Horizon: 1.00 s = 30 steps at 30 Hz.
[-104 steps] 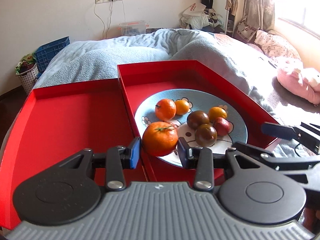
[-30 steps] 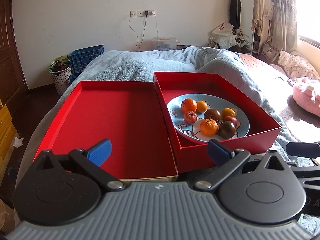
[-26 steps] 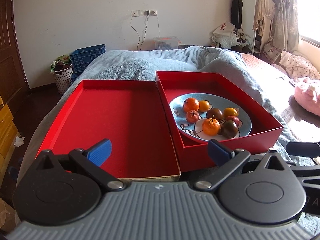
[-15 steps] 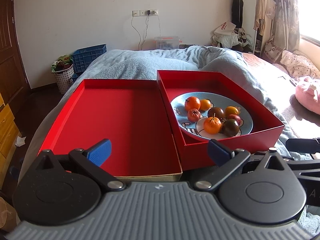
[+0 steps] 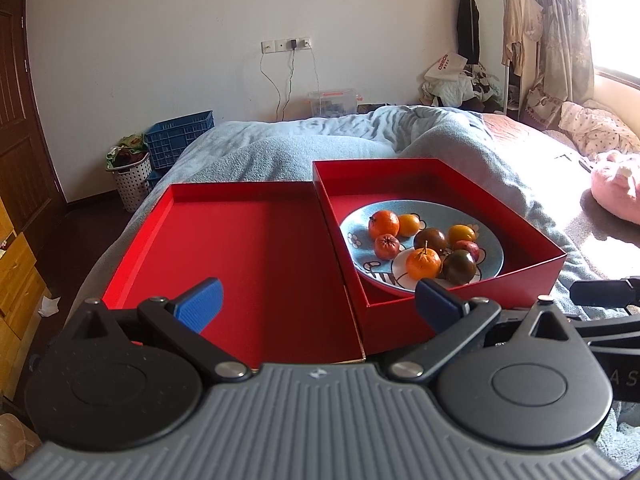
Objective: Organize fruits
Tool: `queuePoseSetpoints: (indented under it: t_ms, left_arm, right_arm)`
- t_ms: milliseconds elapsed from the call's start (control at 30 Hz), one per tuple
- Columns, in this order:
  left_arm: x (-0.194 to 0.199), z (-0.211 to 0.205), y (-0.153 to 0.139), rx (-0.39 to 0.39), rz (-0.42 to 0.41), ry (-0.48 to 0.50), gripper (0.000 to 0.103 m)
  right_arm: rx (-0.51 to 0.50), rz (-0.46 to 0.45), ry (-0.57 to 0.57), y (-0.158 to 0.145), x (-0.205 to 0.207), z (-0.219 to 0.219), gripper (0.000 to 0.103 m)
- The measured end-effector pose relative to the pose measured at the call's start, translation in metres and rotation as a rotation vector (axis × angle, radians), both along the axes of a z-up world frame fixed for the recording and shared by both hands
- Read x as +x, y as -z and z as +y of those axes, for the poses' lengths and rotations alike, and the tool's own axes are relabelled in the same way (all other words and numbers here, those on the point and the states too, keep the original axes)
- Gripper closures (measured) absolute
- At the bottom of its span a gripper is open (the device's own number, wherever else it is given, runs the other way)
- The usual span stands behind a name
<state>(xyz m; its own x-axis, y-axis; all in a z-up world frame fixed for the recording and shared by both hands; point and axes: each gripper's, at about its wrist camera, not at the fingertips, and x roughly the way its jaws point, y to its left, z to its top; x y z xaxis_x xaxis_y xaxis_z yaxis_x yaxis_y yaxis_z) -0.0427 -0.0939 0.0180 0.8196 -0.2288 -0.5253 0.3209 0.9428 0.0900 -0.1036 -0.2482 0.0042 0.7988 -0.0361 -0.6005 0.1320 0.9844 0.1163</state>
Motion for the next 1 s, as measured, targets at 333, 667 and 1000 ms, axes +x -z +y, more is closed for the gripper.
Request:
queuePoseSetpoints:
  t_ms: [333, 667, 1000]
  left_arm:
    - [-0.001, 0.003, 0.001, -0.003, -0.004, -0.002, 0.0]
    - [0.002, 0.0, 0.004, 0.006, 0.006, -0.006, 0.0]
    - [0.005, -0.003, 0.008, 0.01, 0.019, 0.003, 0.0]
  right_arm:
    - [0.008, 0.002, -0.015, 0.006, -0.001, 0.003, 0.032]
    - [0.032, 0.013, -0.011, 0.014, -0.001, -0.001, 0.032]
    - [0.039, 0.012, -0.011, 0.015, -0.002, -0.002, 0.032]
